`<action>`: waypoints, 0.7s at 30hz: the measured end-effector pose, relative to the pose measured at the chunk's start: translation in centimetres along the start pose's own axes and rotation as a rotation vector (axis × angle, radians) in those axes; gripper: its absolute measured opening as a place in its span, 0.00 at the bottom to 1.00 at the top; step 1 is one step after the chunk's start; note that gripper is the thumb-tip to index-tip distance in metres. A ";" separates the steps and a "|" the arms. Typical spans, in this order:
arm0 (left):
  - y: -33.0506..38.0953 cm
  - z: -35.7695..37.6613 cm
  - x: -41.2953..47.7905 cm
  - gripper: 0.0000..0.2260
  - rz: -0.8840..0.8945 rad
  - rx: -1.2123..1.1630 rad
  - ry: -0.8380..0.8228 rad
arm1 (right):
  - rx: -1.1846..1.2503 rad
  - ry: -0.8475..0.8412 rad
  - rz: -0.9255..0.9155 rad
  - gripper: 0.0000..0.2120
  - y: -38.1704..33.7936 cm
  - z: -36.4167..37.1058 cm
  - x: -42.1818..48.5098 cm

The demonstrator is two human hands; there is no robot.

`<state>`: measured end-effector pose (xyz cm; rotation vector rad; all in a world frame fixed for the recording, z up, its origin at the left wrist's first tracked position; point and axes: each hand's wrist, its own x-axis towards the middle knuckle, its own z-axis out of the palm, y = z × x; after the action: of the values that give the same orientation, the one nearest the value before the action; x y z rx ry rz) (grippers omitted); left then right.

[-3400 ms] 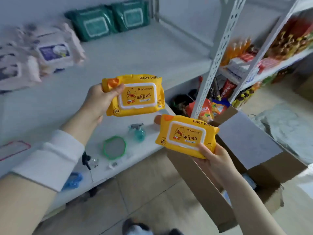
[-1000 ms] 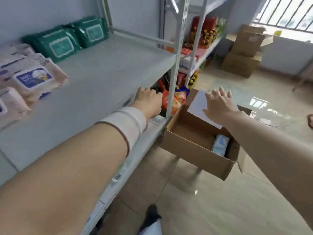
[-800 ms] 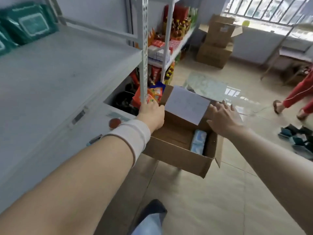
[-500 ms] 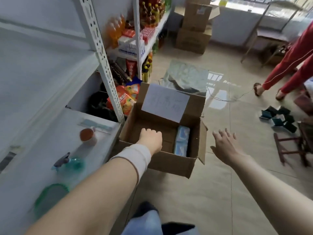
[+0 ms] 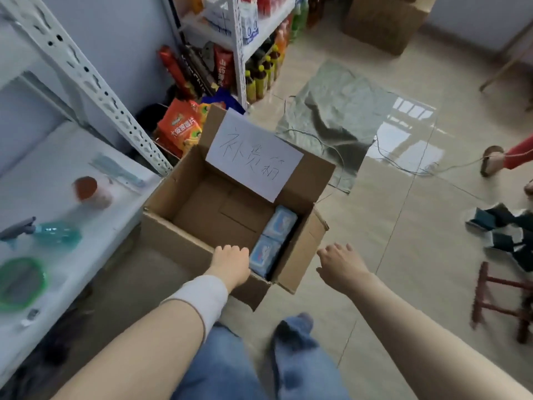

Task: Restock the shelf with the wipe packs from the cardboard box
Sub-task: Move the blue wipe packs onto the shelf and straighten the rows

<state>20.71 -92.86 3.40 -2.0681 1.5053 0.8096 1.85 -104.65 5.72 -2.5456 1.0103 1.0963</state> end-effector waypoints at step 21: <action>5.8 5.6 6.8 0.17 -0.645 -0.990 -0.218 | -0.013 -0.304 -0.274 0.27 4.1 -3.6 18.6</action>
<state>15.71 -95.52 -5.48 -2.7333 0.1995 1.6032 10.44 -118.78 -4.44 -2.3390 0.5624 1.3520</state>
